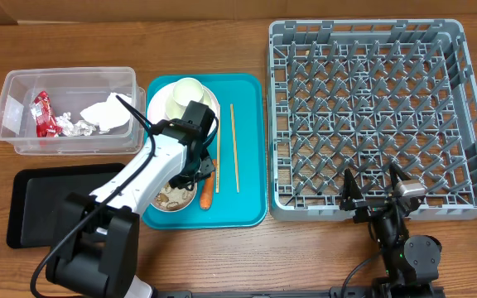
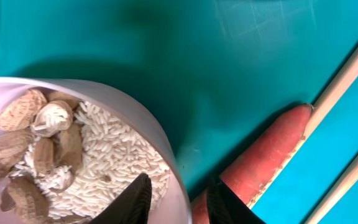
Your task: Sort waste into correct bins and load items into the dishwasher
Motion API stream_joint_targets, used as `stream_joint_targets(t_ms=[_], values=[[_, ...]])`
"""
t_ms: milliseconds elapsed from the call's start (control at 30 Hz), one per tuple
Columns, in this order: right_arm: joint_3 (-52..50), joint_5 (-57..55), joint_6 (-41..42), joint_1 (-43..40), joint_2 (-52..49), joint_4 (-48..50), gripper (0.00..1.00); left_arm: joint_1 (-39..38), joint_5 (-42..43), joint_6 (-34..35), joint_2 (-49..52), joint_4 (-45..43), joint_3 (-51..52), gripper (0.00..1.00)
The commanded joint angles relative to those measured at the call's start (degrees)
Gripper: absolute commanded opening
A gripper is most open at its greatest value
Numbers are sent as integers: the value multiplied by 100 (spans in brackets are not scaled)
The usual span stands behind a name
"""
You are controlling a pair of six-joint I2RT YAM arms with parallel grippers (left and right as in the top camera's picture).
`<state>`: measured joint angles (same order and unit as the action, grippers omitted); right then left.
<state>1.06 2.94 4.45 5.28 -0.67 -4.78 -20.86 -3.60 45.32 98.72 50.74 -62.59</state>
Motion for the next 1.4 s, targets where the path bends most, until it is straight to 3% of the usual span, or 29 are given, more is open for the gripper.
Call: stream_joint_targets(t_ms=[0, 167, 533, 667, 733, 1000, 1200, 1367], values=[[-61, -26, 9, -22, 50, 17, 100, 17, 66, 101, 122, -20, 63, 29], [-59, -26, 9, -22, 50, 17, 100, 17, 63, 98, 125, -24, 63, 24], [-59, -26, 9, -22, 50, 17, 100, 24, 66, 98, 125, -13, 61, 24], [-59, -26, 9, -22, 50, 17, 100, 24, 66, 101, 125, -4, 61, 30], [-59, -26, 9, -22, 50, 17, 100, 24, 70, 101, 125, 2, 59, 22], [-59, -26, 9, -22, 50, 17, 100, 28, 66, 101, 125, 9, 59, 4], [-59, -26, 9, -22, 50, 17, 100, 28, 59, 94, 125, 186, -50, 4], [-59, -26, 9, -22, 50, 17, 100, 28, 48, -343, 122, 555, -455, 4]])
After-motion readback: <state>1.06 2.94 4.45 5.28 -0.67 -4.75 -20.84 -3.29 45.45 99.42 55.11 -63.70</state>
